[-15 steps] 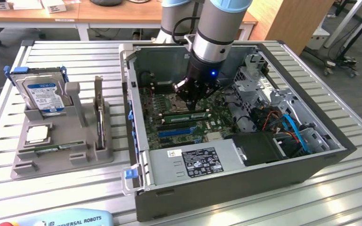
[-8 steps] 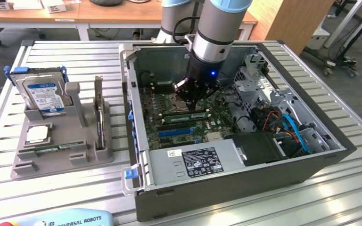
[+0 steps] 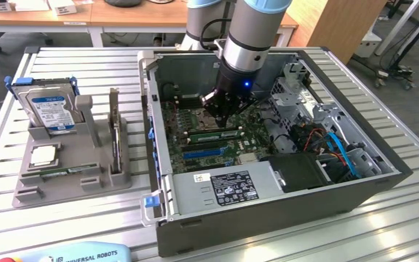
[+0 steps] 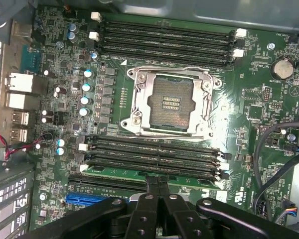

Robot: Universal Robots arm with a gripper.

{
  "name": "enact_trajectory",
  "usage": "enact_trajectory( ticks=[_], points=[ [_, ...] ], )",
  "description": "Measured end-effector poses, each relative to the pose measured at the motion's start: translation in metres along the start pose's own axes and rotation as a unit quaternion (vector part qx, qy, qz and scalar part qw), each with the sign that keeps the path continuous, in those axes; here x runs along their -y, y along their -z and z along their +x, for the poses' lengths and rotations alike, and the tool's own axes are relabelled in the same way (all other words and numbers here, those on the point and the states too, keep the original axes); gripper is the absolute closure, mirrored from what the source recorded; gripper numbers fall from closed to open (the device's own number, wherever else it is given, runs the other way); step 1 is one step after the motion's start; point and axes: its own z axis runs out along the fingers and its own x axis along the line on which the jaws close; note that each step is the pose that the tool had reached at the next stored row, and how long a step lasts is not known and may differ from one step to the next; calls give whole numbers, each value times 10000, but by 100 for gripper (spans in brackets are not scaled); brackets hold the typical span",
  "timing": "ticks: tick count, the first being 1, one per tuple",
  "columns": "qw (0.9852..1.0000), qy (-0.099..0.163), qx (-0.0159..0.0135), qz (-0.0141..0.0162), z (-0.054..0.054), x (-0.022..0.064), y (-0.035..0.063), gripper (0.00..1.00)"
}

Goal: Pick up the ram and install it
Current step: 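Press down the ram until it locks into place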

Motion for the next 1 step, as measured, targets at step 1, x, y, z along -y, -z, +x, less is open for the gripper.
enact_trajectory(
  ticks=[1],
  points=[
    [10000, 0, 0, 0, 0, 0, 0, 90]
  ],
)
